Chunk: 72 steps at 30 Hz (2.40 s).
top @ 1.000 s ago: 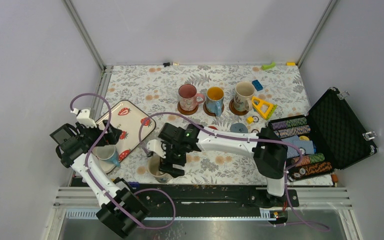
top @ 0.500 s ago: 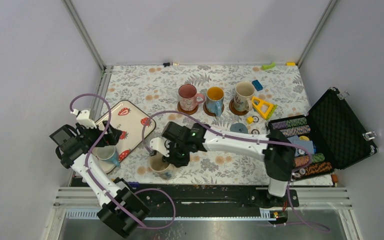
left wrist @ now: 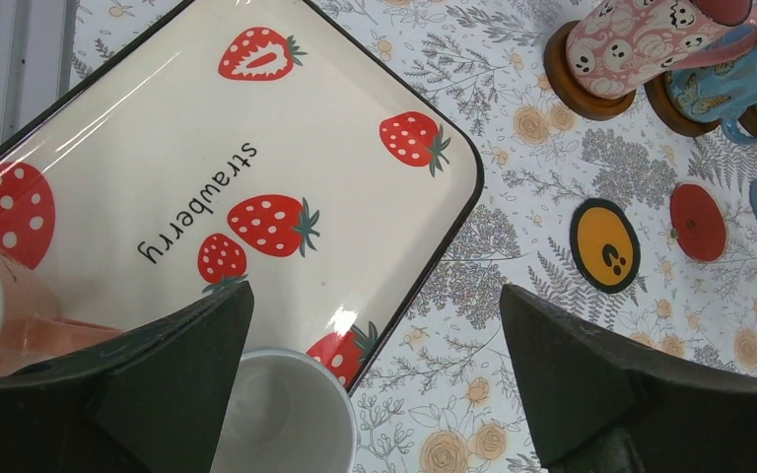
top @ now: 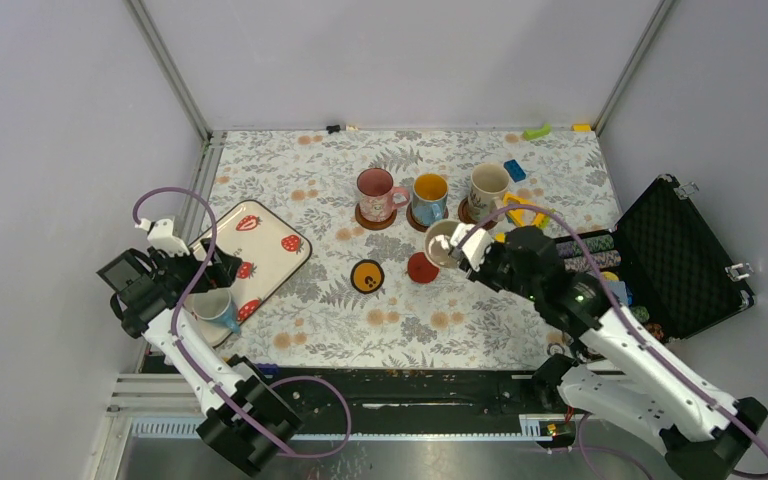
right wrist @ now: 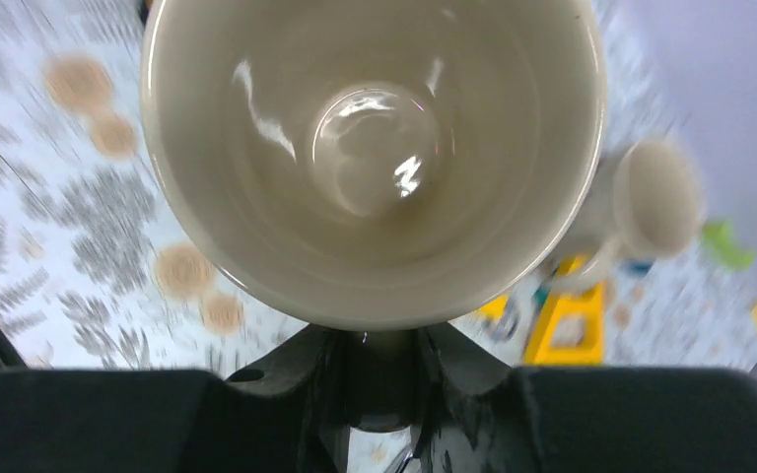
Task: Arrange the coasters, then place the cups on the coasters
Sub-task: Place the cup on the coaster.
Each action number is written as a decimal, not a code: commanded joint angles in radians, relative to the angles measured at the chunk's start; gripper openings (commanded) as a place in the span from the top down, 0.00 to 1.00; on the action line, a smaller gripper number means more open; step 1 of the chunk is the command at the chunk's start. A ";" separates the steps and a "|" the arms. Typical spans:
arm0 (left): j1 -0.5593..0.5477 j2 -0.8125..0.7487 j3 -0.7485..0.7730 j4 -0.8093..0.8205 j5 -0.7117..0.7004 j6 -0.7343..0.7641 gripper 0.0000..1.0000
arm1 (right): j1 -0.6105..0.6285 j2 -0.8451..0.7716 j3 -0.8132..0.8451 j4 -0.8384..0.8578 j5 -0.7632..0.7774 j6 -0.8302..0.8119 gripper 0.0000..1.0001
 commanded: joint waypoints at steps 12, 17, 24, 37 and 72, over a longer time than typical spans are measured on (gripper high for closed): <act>0.016 -0.028 -0.003 0.068 0.005 -0.028 0.02 | -0.402 0.086 -0.164 0.185 -0.116 0.101 1.00; 0.019 -0.052 -0.014 0.070 0.029 -0.017 0.02 | -0.441 0.127 -0.120 0.188 -0.176 0.139 1.00; 0.020 -0.042 -0.013 0.065 0.038 -0.010 0.02 | -0.539 0.180 -0.113 0.277 -0.217 0.187 1.00; 0.020 -0.029 -0.011 0.061 0.049 -0.001 0.02 | -0.566 0.296 -0.162 0.348 -0.265 0.204 1.00; 0.021 -0.023 -0.007 0.042 0.077 0.025 0.02 | -0.567 0.079 0.288 -0.227 -0.244 0.099 0.00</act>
